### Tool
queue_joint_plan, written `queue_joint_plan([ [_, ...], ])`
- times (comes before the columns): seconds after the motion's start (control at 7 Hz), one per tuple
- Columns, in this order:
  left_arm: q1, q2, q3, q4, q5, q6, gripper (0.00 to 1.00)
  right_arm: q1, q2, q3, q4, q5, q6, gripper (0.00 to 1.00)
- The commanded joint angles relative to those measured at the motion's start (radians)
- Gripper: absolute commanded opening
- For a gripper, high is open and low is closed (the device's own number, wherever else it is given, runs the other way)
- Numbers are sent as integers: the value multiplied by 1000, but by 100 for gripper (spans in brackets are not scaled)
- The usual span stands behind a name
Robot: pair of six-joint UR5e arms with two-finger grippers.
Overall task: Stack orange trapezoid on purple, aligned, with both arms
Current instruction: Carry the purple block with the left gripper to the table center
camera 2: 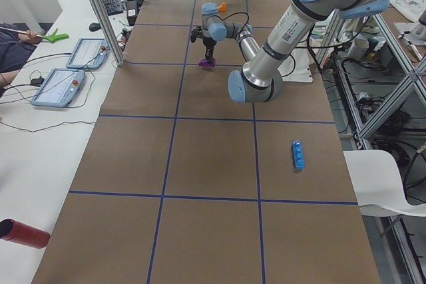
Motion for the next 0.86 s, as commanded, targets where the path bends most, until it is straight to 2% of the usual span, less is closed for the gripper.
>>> queue_joint_plan([
  [0.0,14,-39,49,-2,2,-4,5,0,0,0,0,0,0,100],
  [0.14,14,-37,48,-2,2,-3,17,0,0,0,0,0,2,100],
  [0.43,12,-33,48,-1,2,-1,28,-3,0,0,0,0,2,100],
  [0.57,11,-30,48,-1,2,-1,52,-3,0,0,0,0,2,100],
  [0.71,11,-28,48,-2,2,0,89,-8,0,0,0,0,2,100],
])
